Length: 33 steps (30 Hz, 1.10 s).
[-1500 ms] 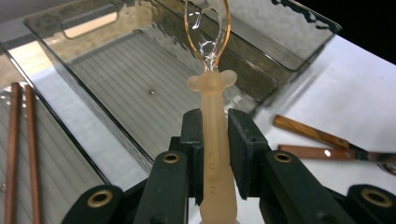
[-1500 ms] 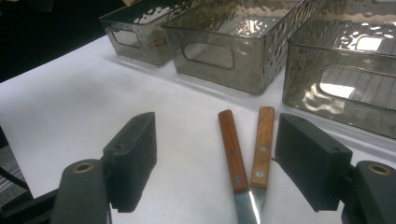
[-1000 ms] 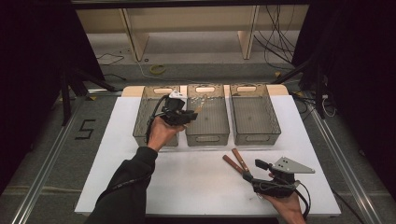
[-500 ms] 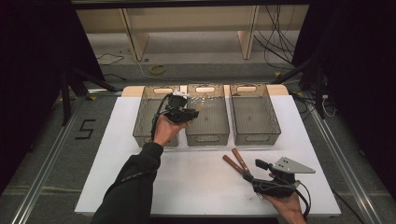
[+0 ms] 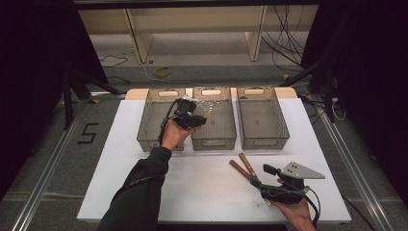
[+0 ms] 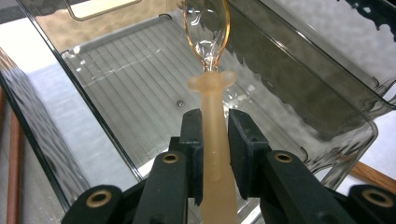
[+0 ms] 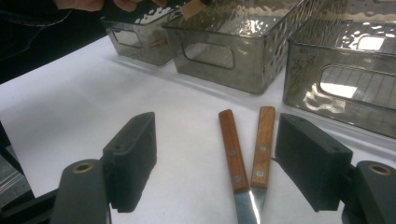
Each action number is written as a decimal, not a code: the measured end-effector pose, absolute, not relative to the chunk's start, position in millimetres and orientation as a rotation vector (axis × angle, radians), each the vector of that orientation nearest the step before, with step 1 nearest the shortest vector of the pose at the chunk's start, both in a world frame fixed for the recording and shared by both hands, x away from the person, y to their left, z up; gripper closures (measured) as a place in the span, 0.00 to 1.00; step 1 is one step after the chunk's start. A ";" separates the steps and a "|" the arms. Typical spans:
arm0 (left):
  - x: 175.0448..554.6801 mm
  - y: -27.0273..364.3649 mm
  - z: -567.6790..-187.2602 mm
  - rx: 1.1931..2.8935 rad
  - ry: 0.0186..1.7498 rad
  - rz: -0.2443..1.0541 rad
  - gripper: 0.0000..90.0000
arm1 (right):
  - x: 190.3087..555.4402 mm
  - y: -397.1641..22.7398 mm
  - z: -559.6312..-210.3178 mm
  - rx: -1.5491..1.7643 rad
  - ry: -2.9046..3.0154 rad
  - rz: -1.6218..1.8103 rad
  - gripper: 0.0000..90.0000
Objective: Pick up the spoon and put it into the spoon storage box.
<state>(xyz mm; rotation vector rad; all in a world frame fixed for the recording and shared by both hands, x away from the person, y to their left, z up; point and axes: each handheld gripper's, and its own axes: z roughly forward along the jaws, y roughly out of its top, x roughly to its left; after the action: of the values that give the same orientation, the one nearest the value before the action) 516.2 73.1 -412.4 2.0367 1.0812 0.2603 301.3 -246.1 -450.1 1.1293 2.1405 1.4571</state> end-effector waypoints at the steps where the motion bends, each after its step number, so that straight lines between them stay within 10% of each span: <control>1: 516.3 72.8 -412.6 2.037 1.081 0.260 0.84 | 301.3 -246.2 -450.1 1.129 2.141 1.457 0.34; 33: 472.5 113.2 -391.4 1.949 1.009 0.172 0.35 | 301.7 -246.2 -448.5 1.122 2.167 1.467 0.33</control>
<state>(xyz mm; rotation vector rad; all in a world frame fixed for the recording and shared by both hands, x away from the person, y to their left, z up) 472.5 113.2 -391.4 1.9490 1.0088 0.1725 301.7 -246.2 -448.5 1.1220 2.1673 1.4670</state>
